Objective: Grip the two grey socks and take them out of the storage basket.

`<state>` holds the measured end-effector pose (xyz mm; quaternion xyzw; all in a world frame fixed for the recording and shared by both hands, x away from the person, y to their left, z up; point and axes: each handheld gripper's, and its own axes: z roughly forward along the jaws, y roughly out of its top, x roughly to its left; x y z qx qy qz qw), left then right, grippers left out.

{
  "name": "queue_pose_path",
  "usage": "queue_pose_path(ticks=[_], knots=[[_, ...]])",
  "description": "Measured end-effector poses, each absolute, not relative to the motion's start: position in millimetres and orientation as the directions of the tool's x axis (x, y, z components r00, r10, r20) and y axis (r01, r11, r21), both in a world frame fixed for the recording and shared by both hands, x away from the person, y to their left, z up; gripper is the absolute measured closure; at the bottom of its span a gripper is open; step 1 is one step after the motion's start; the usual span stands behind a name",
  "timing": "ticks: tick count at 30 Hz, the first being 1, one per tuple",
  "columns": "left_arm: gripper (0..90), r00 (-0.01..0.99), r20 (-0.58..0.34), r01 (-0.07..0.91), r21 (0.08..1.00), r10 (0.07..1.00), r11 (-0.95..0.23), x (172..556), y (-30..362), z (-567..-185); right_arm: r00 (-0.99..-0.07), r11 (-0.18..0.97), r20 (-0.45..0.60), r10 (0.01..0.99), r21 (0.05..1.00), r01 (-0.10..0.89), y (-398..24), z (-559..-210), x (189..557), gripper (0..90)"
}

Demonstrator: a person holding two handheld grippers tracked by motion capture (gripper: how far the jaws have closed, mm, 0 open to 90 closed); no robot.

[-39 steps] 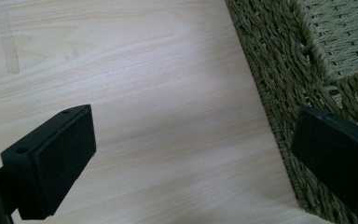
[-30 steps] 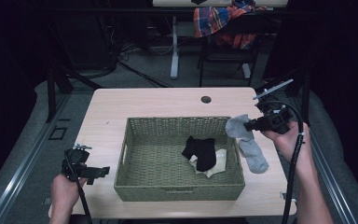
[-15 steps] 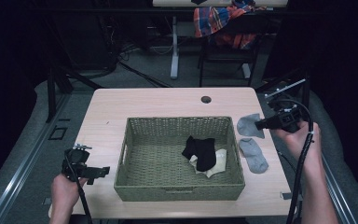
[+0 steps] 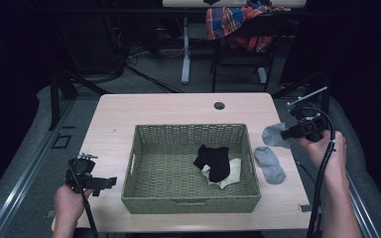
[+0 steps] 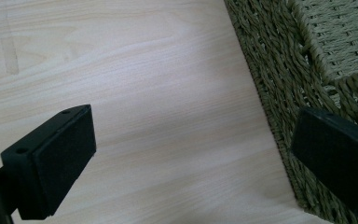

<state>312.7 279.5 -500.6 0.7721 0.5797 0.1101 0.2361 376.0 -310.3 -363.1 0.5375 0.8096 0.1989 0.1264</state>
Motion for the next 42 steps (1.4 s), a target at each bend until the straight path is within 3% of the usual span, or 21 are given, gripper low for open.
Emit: queue_pose_path(ticks=[42], knots=[[0.2, 0.302, -0.104, 0.842, 0.495, 0.948, -0.214, 313, 279, -501, -0.371, 0.353, 0.018, 0.928, 0.27, 0.896, -313, -438, 410, 85.3]])
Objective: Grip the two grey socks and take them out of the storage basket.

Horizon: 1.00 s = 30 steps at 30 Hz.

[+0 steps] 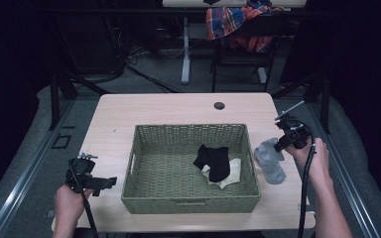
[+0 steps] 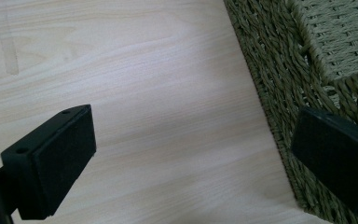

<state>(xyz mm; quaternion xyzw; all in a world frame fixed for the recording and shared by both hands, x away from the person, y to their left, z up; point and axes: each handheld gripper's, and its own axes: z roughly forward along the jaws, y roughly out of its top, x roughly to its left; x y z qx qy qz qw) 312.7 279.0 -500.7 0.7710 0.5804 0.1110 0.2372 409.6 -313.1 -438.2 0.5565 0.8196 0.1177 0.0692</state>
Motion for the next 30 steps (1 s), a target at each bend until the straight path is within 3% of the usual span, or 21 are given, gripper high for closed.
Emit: queue_pose_path(ticks=[13, 30], knots=[[0.2, 0.303, -0.103, 0.842, 0.495, 0.948, -0.215, 313, 279, -501, -0.37, 0.356, 0.049, 0.928, 0.189, 0.915, -317, -472, 420, 85.0], [0.2, 0.303, -0.106, 0.844, 0.492, 0.947, -0.216, 313, 278, -501, -0.335, 0.315, 0.1, 0.937, 0.168, 0.934, -323, -502, 426, 80.6]])
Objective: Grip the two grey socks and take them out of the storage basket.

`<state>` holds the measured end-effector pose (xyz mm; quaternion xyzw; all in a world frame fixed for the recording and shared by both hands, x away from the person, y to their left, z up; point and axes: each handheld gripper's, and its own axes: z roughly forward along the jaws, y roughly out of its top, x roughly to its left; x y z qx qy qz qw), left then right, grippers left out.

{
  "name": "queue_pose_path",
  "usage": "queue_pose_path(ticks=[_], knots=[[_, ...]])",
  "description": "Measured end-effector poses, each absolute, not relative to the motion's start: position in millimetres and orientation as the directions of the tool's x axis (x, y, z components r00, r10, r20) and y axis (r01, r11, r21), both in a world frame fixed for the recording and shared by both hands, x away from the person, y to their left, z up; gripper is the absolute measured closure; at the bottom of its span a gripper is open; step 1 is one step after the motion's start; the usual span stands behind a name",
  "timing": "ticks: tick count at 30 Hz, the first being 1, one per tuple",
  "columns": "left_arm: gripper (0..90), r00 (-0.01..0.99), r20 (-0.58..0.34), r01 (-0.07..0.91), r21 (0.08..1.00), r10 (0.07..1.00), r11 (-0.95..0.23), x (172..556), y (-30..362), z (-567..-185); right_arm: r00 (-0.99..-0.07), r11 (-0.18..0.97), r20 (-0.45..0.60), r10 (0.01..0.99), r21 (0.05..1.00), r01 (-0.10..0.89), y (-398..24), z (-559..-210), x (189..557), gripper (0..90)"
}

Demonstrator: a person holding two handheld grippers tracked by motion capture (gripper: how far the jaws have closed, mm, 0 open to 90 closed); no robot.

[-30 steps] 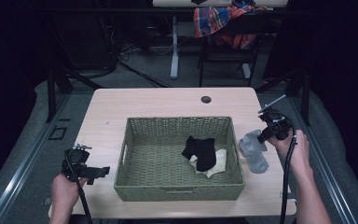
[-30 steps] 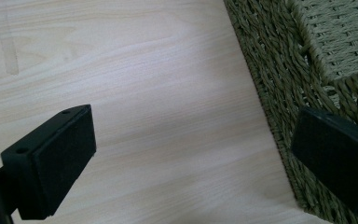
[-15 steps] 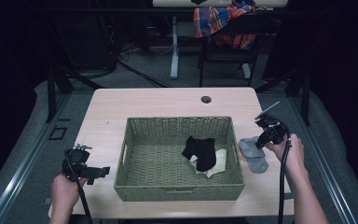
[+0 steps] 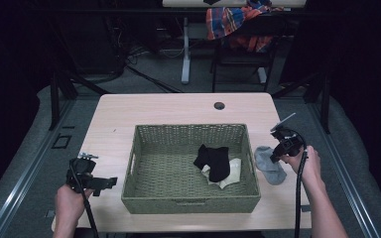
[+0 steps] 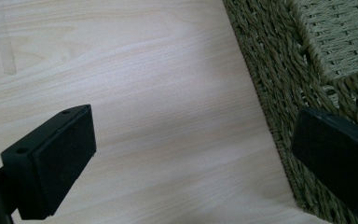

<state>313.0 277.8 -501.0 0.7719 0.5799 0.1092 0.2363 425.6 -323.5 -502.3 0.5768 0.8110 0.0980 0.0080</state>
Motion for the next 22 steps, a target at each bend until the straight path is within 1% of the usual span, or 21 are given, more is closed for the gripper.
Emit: queue_pose_path(ticks=[1, 2, 3, 4, 5, 6, 7, 8, 9, 10, 11, 12, 14, 15, 17, 19, 22], knots=[[0.2, 0.304, -0.105, 0.843, 0.492, 0.947, -0.216, 313, 278, -501, -0.337, 0.318, 0.109, 0.935, 0.161, 0.934, -324, -503, 426, 73.9], [0.2, 0.304, -0.105, 0.843, 0.492, 0.947, -0.216, 313, 278, -501, -0.337, 0.318, 0.109, 0.935, 0.161, 0.934, -324, -503, 426, 73.9], [0.2, 0.304, -0.104, 0.842, 0.494, 0.947, -0.216, 313, 278, -501, -0.339, 0.319, 0.102, 0.935, 0.169, 0.933, -326, -500, 426, 61.6], [0.2, 0.304, -0.104, 0.842, 0.494, 0.947, -0.216, 313, 278, -501, -0.339, 0.319, 0.102, 0.935, 0.169, 0.933, -326, -500, 426, 61.6], [0.2, 0.303, -0.105, 0.843, 0.492, 0.947, -0.215, 313, 278, -501, -0.327, 0.307, 0.097, 0.94, 0.182, 0.934, -326, -499, 425, 55.9], [0.2, 0.304, -0.103, 0.842, 0.494, 0.947, -0.216, 313, 278, -501, -0.331, 0.307, 0.102, 0.938, 0.197, 0.931, -329, -490, 423, 43.1], [0.2, 0.304, -0.103, 0.842, 0.494, 0.947, -0.216, 313, 278, -501, -0.331, 0.307, 0.102, 0.938, 0.197, 0.931, -329, -490, 423, 43.1], [0.2, 0.304, -0.104, 0.841, 0.496, 0.947, -0.216, 313, 278, -501, -0.326, 0.297, 0.107, 0.939, 0.22, 0.929, -330, -485, 422, 36.4], [0.2, 0.304, -0.104, 0.841, 0.495, 0.947, -0.216, 313, 279, -501, -0.346, 0.301, 0.147, 0.927, 0.259, 0.918, -335, -471, 417, 28.3], [0.2, 0.304, -0.104, 0.841, 0.495, 0.947, -0.216, 313, 279, -501, -0.346, 0.301, 0.147, 0.927, 0.259, 0.918, -335, -471, 417, 28.3], [0.2, 0.302, -0.105, 0.842, 0.496, 0.948, -0.214, 313, 279, -501, -0.352, 0.295, 0.168, 0.921, 0.29, 0.91, -337, -460, 413, 19.2], [0.2, 0.302, -0.105, 0.842, 0.496, 0.948, -0.214, 313, 279, -501, -0.352, 0.291, 0.169, 0.921, 0.304, 0.907, -338, -454, 411, 16.4], [0.2, 0.302, -0.104, 0.842, 0.496, 0.948, -0.213, 313, 279, -501, -0.356, 0.292, 0.168, 0.919, 0.316, 0.903, -338, -448, 409, 15.4], [0.2, 0.305, -0.104, 0.842, 0.495, 0.947, -0.216, 313, 278, -500, -0.37, 0.303, 0.161, 0.915, 0.332, 0.893, -338, -434, 404, 13.9], [0.2, 0.305, -0.105, 0.842, 0.494, 0.947, -0.217, 313, 278, -500, -0.372, 0.304, 0.155, 0.915, 0.34, 0.89, -337, -430, 402, 13.2], [0.2, 0.303, -0.103, 0.841, 0.496, 0.947, -0.215, 313, 278, -500, -0.393, 0.327, 0.131, 0.91, 0.356, 0.875, -332, -415, 395, 9.5], [0.2, 0.306, -0.104, 0.841, 0.495, 0.946, -0.217, 313, 278, -500, -0.406, 0.341, 0.115, 0.907, 0.365, 0.866, -329, -409, 392, 9.6]])
